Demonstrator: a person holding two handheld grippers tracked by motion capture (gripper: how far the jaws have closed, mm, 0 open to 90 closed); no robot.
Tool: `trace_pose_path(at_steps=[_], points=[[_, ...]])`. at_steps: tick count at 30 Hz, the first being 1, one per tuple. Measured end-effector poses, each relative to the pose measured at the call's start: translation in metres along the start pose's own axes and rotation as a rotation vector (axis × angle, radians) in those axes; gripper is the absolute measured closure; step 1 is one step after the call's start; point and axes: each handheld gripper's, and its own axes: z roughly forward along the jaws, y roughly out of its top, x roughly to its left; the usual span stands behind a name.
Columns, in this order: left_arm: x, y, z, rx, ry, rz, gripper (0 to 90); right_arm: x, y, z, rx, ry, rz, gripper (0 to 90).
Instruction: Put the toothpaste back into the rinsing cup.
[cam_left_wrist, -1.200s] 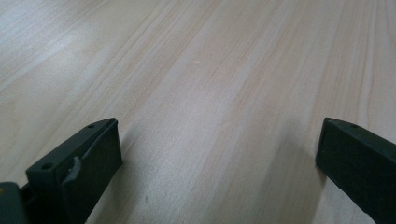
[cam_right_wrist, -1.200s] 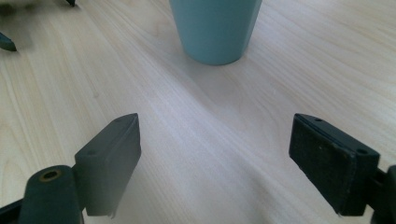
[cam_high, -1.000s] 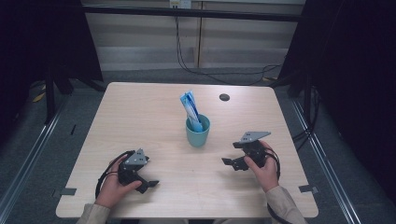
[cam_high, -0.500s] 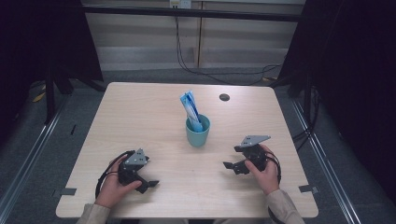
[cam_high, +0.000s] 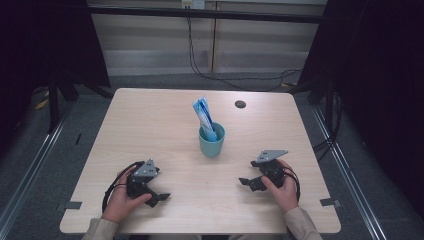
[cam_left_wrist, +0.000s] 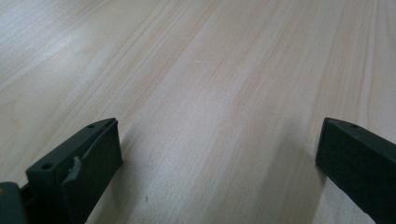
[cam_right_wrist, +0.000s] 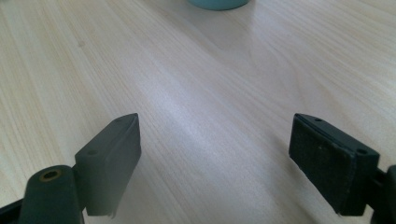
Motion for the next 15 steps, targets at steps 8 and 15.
trace_pose_path(at_steps=[8, 15], points=[[-0.0001, 0.0000, 0.0000, -0.001, 0.000, -0.002, 0.0, 0.0003, -0.0053, 0.0014, 0.004, -0.008, -0.001, 16.4], [-0.0001, 0.0000, 0.0000, 0.000, 0.000, -0.001, 0.0, 0.0003, -0.0089, 0.0018, -0.004, -0.013, -0.002, 16.3]])
